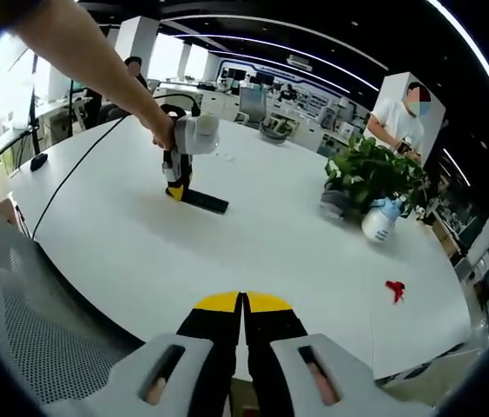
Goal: Press the specified remote control buttons in sequence, fully releasing each button before pressing the next.
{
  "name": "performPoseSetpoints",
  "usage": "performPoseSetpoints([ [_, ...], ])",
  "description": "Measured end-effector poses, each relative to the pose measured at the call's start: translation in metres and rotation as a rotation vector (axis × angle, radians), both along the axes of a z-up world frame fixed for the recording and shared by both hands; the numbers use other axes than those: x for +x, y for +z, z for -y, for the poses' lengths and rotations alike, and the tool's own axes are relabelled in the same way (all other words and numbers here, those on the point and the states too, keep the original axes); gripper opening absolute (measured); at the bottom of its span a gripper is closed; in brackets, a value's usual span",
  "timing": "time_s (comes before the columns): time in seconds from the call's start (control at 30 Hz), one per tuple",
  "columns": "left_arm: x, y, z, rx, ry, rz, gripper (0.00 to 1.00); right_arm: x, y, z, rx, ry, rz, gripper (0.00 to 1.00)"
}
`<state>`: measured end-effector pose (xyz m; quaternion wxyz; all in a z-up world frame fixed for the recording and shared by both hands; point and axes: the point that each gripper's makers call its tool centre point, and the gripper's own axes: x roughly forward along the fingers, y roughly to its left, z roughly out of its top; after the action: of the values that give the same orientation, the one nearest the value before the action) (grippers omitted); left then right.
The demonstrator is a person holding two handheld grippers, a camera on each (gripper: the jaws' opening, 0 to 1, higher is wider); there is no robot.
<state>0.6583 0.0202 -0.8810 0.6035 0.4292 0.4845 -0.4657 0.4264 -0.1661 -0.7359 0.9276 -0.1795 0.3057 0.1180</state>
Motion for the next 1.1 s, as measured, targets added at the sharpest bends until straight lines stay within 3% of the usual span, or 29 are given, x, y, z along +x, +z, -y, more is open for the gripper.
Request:
performPoseSetpoints([
  [1.1,-0.027,-0.001,0.0,0.028,-0.034,0.008,0.23,-0.002,-0.003,-0.005,-0.025,0.035,-0.013,0.0],
])
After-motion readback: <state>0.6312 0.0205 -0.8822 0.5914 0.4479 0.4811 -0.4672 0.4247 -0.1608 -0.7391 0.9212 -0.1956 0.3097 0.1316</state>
